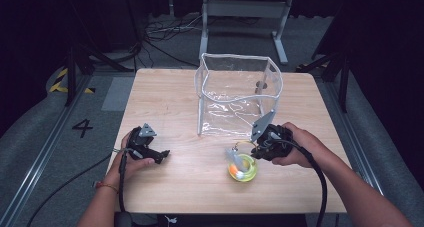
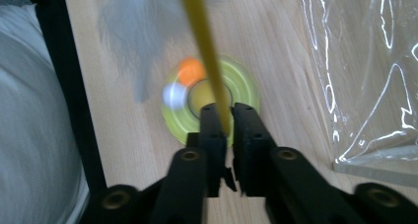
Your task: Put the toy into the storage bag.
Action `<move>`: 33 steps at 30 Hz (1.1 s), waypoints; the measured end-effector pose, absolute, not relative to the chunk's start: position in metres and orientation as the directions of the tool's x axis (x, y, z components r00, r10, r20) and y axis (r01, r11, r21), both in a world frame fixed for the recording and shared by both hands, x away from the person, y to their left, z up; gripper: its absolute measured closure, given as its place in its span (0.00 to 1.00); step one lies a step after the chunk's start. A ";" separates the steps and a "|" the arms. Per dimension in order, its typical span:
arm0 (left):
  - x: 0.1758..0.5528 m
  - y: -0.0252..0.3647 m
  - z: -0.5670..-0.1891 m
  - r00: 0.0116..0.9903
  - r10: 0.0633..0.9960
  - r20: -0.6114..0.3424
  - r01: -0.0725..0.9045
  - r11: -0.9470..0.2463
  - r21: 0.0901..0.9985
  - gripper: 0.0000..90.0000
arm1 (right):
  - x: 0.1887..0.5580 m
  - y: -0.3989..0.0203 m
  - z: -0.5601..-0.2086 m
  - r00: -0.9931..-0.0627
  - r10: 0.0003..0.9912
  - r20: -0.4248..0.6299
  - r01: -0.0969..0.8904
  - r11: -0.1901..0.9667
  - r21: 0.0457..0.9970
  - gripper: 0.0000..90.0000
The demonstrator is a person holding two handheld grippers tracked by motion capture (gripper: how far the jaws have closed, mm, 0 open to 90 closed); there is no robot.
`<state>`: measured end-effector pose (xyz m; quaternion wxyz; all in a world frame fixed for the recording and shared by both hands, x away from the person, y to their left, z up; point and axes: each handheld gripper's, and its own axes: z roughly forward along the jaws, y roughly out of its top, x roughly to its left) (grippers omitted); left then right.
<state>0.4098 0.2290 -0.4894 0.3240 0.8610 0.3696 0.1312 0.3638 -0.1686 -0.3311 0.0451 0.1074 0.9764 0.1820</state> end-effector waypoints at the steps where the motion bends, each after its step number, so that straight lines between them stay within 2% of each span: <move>1: 0.410 0.229 -0.489 0.692 0.721 -0.013 0.551 -0.517 0.655 0.00 | 0.363 -0.168 -0.330 -0.974 0.221 -0.048 0.189 0.912 0.364 0.97; 11: 0.410 0.229 -0.490 0.689 0.725 -0.016 0.555 -0.512 0.656 0.00 | 0.361 -0.169 -0.325 -0.976 0.207 -0.068 0.170 0.917 0.361 0.98; 33: 0.409 0.229 -0.490 0.687 0.726 -0.018 0.556 -0.510 0.656 0.00 | 0.359 -0.221 -0.279 -0.938 0.315 -0.148 0.231 0.881 0.413 0.98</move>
